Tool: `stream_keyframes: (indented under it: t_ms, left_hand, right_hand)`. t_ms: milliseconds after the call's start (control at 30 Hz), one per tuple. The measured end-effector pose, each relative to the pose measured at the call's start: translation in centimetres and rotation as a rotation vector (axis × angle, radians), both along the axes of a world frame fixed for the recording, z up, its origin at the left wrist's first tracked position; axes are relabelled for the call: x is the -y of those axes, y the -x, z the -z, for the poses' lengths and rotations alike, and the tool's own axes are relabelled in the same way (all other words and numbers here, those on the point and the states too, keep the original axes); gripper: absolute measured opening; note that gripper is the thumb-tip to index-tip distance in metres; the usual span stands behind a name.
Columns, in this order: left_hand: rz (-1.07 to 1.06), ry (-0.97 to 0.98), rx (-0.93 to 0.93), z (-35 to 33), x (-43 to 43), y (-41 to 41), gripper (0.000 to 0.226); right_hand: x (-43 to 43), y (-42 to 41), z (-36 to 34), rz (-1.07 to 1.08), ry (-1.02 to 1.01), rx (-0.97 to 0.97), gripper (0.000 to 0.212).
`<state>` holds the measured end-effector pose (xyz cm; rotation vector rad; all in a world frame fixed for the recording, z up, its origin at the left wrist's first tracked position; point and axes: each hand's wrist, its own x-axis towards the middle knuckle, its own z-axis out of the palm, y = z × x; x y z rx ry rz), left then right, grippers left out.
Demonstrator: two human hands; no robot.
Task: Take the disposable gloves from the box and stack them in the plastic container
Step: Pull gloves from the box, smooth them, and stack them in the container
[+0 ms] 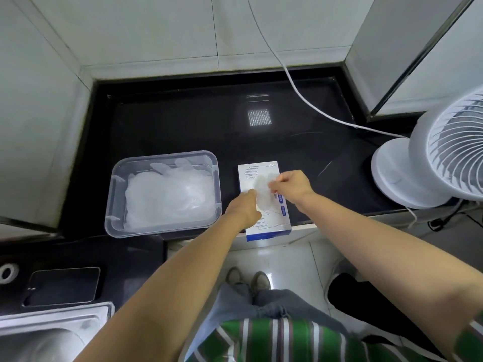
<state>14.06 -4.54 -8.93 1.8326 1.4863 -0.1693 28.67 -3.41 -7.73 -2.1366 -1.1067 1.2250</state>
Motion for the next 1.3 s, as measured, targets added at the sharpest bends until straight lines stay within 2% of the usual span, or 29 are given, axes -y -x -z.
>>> stream_keyframes:
  t_ms: [133,300,433,500,567,633,700,733,867,967,1033,1133,1233,1300]
  left_hand:
    - [-0.013,0.001,0.012,0.1,0.0,-0.1,0.048]
    - [0.000,-0.011,0.007,-0.1,-0.1,-0.1,0.048]
    - [0.002,-0.006,-0.002,-0.1,0.1,-0.2,0.051]
    - [-0.002,-0.003,-0.009,-0.1,0.1,-0.2,0.051]
    - [-0.001,-0.003,-0.016,0.0,0.1,-0.3,0.050]
    - [0.010,-0.005,-0.025,-0.2,0.0,-0.4,0.050]
    - [0.017,0.000,-0.029,-0.3,0.0,-0.4,0.050]
    - [0.017,0.006,-0.035,-0.2,0.0,-0.4,0.049]
    - [0.024,0.024,-0.049,-0.2,-0.2,-0.4,0.045]
    - [0.029,0.081,-0.023,-0.2,-0.4,-0.1,0.027]
    - [-0.044,0.154,0.088,0.0,-0.6,0.6,0.020]
    - [-0.505,0.228,0.537,-1.9,-0.9,0.7,0.014]
    - [-0.863,0.233,0.962,-5.2,-1.9,0.6,0.032]
    - [-0.973,0.318,1.172,-6.6,-2.3,1.5,0.058]
  right_hand:
    - [-0.1,-0.8,-0.4,0.031,-0.047,-0.229,0.019]
    - [0.6,-0.4,-0.4,0.031,-0.071,-0.402,0.016]
    - [-0.5,-0.4,-1.5,0.156,-0.214,-0.450,0.019]
    - [-0.8,-0.4,-1.5,0.170,-0.167,-0.455,0.028]
    - [-0.7,-0.6,-1.5,0.070,-0.021,-0.387,0.045]
    - [-0.5,-0.6,-1.5,-0.051,0.044,-0.309,0.033]
    - [-0.6,-0.6,-1.8,-0.069,-0.045,-0.292,0.010]
    - [-0.7,-0.6,-2.1,-0.070,-0.115,-0.301,0.012]
    - [-0.9,-0.2,-3.5,0.115,-0.311,-0.537,0.020]
    - [-1.1,-0.2,-4.6,0.267,-0.309,-0.658,0.023]
    - [-1.1,0.0,-4.8,0.256,-0.296,-0.649,0.026]
    - [-0.5,0.3,-4.7,0.232,-0.327,-0.591,0.021]
    - [-0.3,0.8,-3.9,0.227,-0.333,-0.508,0.021]
    - [-0.4,1.2,-3.4,0.219,-0.320,-0.456,0.023]
